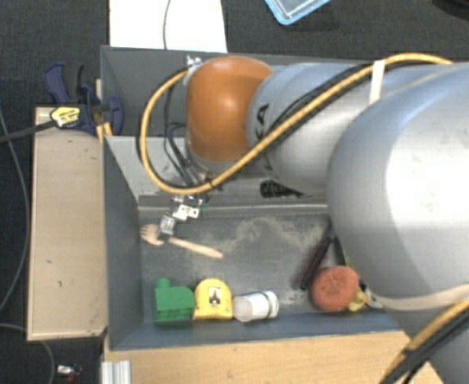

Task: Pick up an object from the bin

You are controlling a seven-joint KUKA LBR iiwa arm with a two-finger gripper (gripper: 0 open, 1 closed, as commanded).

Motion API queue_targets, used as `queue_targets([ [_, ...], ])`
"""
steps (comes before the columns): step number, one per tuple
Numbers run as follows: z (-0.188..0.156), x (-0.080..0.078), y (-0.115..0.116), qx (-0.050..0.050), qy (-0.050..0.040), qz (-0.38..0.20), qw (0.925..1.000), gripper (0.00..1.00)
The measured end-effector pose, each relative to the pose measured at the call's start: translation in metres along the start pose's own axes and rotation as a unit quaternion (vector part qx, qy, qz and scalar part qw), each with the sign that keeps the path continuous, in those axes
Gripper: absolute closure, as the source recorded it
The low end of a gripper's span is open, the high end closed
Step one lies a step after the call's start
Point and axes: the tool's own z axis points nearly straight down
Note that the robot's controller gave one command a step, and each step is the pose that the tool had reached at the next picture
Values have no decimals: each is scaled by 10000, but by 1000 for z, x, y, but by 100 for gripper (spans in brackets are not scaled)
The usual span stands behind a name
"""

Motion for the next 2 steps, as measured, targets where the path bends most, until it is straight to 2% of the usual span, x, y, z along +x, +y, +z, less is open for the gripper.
queue_targets([
  [1,1,4,-4,34,52,3,10000,100],
  [2,-12,-1,0,-15,-23,-10,10000,100],
])
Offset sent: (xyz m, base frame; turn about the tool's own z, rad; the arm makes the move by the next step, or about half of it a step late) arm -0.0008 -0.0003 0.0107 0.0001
